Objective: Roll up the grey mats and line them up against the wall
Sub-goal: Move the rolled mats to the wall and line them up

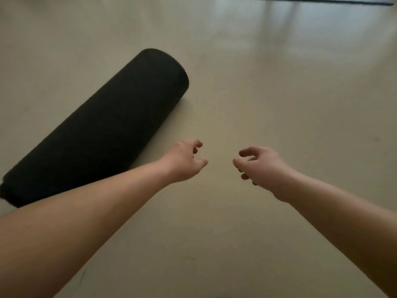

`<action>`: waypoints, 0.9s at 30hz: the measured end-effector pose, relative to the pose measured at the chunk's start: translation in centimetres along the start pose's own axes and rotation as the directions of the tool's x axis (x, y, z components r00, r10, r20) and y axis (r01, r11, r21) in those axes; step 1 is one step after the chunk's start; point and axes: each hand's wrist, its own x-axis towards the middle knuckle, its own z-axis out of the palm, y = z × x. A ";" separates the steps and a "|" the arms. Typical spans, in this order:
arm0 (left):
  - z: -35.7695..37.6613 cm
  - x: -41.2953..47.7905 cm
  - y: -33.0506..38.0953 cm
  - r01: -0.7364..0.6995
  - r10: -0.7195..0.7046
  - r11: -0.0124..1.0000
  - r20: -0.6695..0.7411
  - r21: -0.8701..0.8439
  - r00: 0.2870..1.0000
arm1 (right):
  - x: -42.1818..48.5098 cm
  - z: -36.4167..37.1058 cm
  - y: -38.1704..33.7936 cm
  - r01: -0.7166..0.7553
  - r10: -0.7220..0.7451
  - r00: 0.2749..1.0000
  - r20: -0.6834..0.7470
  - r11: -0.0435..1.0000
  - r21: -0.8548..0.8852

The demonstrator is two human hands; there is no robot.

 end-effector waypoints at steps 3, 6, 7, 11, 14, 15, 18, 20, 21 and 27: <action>-4.4 -0.3 -3.9 0.033 -0.032 0.999 -0.069 0.009 0.997 | 0.7 4.6 -3.8 0.068 -0.065 0.995 0.079 0.997 -0.029; -9.2 -0.1 -8.1 0.067 -0.046 0.992 -0.182 0.109 0.982 | 0.7 7.8 -7.3 0.136 -0.125 0.981 0.146 0.989 -0.063; -10.6 0.0 -9.4 0.098 -0.060 0.982 -0.227 0.159 0.972 | 0.7 8.6 -8.3 0.158 -0.144 0.975 0.167 0.985 -0.071; -14.5 0.8 -14.7 0.373 -0.220 0.854 -0.399 0.362 0.890 | 1.3 11.4 -11.1 0.229 -0.202 0.953 0.225 0.968 -0.102; -15.4 0.5 -18.0 0.610 -0.524 0.760 -0.345 0.225 0.779 | 1.8 12.4 -11.8 0.237 -0.209 0.947 0.245 0.967 -0.094; -15.3 0.3 -18.6 0.644 -0.574 0.743 -0.323 0.180 0.753 | 1.9 12.5 -11.8 0.234 -0.206 0.945 0.252 0.968 -0.087; -14.6 -0.7 -18.4 0.649 -0.546 0.724 -0.380 0.235 0.747 | 1.9 12.3 -11.0 0.207 -0.183 0.947 0.262 0.976 -0.065; -13.9 -1.6 -17.3 0.600 -0.460 0.743 -0.426 0.296 0.779 | 2.0 12.0 -9.8 0.185 -0.164 0.949 0.268 0.981 -0.054; -13.5 -2.2 -17.0 0.552 -0.407 0.774 -0.426 0.309 0.808 | 1.9 11.9 -9.2 0.177 -0.157 0.950 0.270 0.983 -0.052; -14.2 -5.5 -16.7 0.440 -0.351 0.831 -0.294 0.339 0.889 | 0.5 12.0 -7.7 0.205 -0.173 0.945 0.276 0.975 -0.090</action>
